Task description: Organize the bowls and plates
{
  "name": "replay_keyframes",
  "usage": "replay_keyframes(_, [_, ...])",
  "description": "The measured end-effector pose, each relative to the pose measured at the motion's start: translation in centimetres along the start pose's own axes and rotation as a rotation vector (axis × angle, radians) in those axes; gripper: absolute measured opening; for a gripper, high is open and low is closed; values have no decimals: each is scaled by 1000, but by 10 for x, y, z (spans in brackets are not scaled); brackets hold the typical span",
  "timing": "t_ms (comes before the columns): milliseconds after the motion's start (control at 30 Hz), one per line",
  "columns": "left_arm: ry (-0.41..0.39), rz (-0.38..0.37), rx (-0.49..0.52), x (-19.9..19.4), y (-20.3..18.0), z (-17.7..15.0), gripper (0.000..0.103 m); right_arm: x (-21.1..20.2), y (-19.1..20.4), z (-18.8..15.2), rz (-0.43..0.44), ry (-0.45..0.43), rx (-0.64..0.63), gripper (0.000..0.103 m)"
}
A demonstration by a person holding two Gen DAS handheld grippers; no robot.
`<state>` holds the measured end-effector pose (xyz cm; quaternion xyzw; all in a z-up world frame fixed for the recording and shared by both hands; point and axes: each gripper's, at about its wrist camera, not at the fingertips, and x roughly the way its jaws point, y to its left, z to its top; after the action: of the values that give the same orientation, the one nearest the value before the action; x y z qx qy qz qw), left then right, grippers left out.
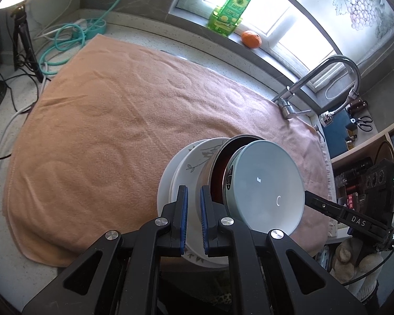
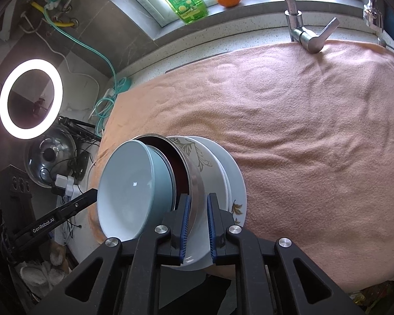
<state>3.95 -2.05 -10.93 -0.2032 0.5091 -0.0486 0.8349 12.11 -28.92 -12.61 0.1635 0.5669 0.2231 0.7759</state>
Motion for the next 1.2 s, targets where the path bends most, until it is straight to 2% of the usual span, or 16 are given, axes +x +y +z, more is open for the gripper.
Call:
replay_keyframes(233, [-65, 59, -5, -19, 0, -10, 8, -17, -2, -4, 1, -49, -35, 19])
replay_keyframes(400, [-111, 120, 27, -30, -10, -20, 8, -29, 10, -12, -64, -114, -133, 25])
replay_keyframes(433, [-119, 134, 41, -33, -13, -22, 11, -31, 13, -15, -72, -125, -153, 27])
replay_keyframes(533, [-154, 165, 78, -40, -25, -29, 28, -39, 21, -21, -103, -168, -204, 42])
replay_keyframes(600, [-178, 181, 97, -45, -32, -32, 34, -46, 28, -25, -122, -203, -238, 43])
replay_keyframes(667, [-197, 197, 118, -50, -39, -35, 50, -51, 33, -29, -138, -229, -264, 45])
replay_keyframes(733, [-214, 198, 132, -55, -44, -38, 59, -56, 37, -33, -140, -249, -275, 53])
replay_keyframes(767, [-220, 196, 140, -57, -47, -40, 61, -58, 39, -35, -138, -260, -280, 56])
replay_keyframes(900, [-253, 217, 175, -66, -53, -44, 68, -65, 49, -45, -165, -298, -307, 59])
replay_keyframes(967, [-264, 227, 188, -69, -54, -47, 69, -66, 54, -50, -181, -312, -322, 69])
replay_keyframes(1033, [-268, 234, 202, -72, -55, -49, 69, -68, 58, -56, -175, -329, -321, 74])
replay_keyframes(1200, [-255, 243, 212, -77, -54, -52, 69, -71, 71, -68, -199, -355, -317, 76])
